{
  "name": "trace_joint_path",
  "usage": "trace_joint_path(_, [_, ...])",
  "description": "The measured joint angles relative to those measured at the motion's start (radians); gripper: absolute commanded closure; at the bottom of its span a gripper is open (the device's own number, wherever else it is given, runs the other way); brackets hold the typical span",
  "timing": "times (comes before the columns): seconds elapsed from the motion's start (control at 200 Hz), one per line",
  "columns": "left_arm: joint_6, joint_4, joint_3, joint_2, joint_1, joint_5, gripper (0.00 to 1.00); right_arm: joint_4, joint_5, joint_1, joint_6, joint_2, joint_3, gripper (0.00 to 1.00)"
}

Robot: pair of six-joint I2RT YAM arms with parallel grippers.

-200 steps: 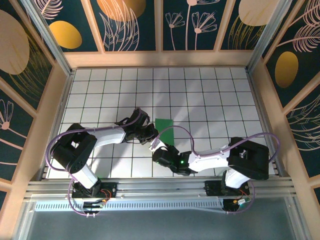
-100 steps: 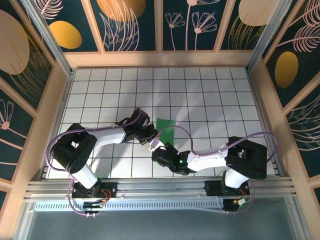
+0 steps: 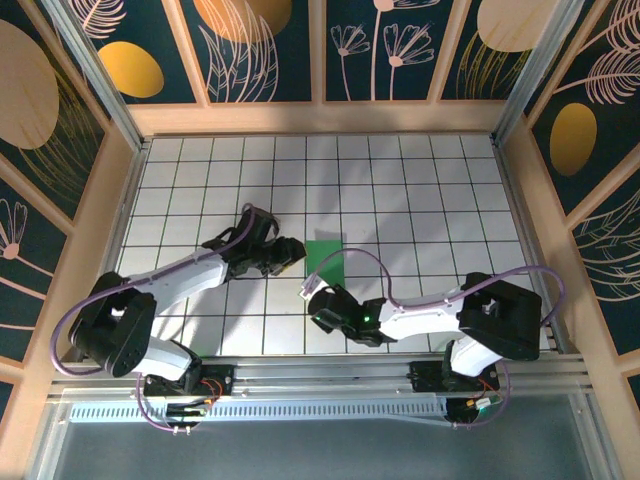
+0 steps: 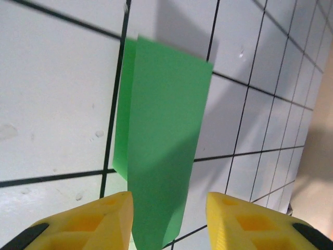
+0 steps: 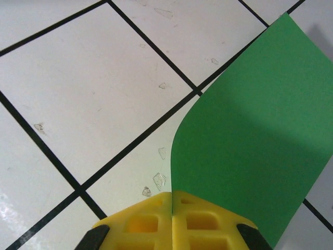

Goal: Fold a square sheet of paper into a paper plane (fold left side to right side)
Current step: Third fold the triangle at the center of the table.

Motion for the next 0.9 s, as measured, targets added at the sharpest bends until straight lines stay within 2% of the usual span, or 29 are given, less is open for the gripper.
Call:
trace_joint_path(0.165, [0.062,-0.036,0.043,0.018,0.015,0.009,0.70,0.026,-0.120,-0.058,0.024,-0.047,-0.034,1.00])
trace_joint_path(0.395, [0.173,-0.044,0.183,0.187,0.015,0.079,0.83,0.074,-0.308,-0.154,0.068,-0.096,-0.090,1.00])
trace_joint_path(0.656, [0.265,-0.087,0.317,0.382,-0.026,0.113,0.87,0.120,-0.434,-0.200,0.108,-0.119,-0.127,1.00])
trace_joint_path(0.901, [0.326,-0.153,0.396,0.514,-0.075,0.100,0.90,0.134,-0.491,-0.224,0.133,-0.121,-0.137,1.00])
